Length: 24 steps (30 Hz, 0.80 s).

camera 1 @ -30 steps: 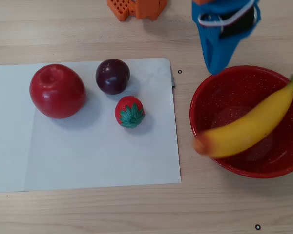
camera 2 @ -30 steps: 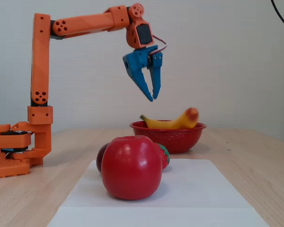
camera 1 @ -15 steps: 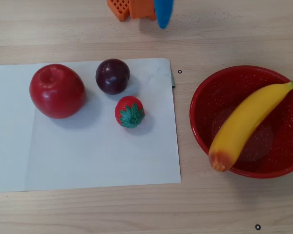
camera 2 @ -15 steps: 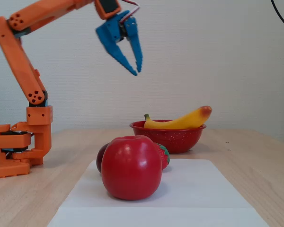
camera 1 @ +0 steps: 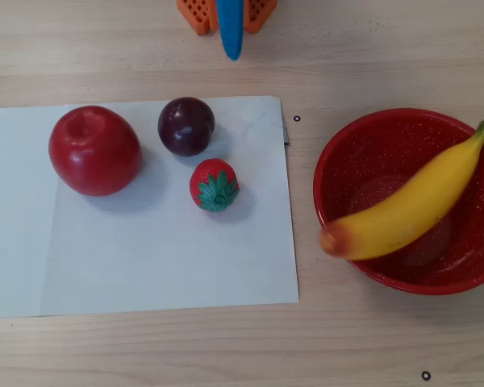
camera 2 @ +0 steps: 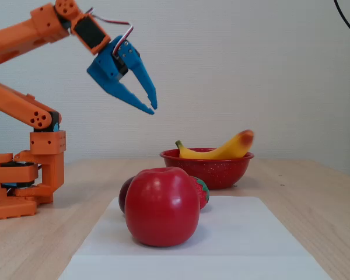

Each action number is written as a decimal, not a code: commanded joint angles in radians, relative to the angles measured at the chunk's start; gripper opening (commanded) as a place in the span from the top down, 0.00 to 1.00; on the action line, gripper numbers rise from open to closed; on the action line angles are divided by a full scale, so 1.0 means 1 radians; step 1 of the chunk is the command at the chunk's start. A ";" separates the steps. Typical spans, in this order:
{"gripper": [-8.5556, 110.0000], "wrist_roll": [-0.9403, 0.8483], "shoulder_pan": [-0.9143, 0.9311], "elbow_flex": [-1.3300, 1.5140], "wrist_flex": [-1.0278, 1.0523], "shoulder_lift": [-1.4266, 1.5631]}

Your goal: Grasp the banana and put it in the red bowl

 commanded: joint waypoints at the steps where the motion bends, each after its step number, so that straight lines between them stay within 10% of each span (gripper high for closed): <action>1: 0.93 -0.003 -0.023 -0.003 -0.072 0.083; 24: 0.93 -0.063 -0.043 0.788 -0.541 0.584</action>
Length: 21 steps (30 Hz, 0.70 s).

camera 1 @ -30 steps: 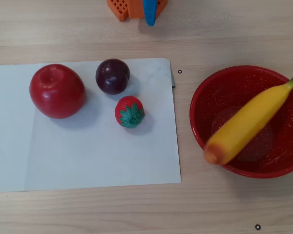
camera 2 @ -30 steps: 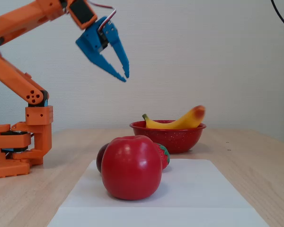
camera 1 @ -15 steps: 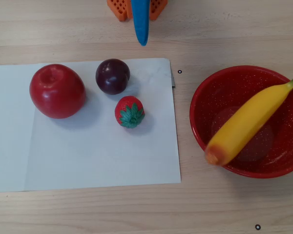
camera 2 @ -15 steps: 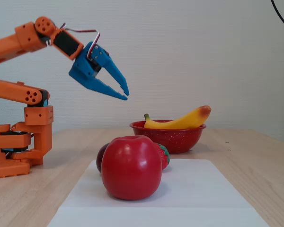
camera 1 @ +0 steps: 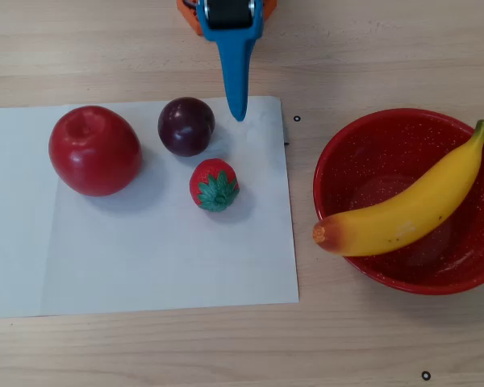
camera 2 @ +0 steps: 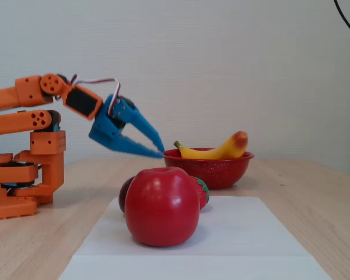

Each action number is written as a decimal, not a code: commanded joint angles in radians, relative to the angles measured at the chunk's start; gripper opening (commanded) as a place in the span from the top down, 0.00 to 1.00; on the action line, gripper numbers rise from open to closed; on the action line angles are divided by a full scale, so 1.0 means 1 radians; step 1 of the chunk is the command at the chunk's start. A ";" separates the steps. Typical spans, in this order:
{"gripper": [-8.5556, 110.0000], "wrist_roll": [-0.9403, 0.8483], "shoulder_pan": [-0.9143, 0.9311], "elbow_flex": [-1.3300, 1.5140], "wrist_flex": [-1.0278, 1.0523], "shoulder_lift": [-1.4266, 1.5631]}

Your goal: Grasp the banana and put it in the red bowl

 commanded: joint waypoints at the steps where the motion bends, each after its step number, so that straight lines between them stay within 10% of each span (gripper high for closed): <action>1: 0.93 -0.009 -0.043 -0.008 -0.072 0.014; 21: 0.92 -0.032 -0.058 0.115 0.224 0.014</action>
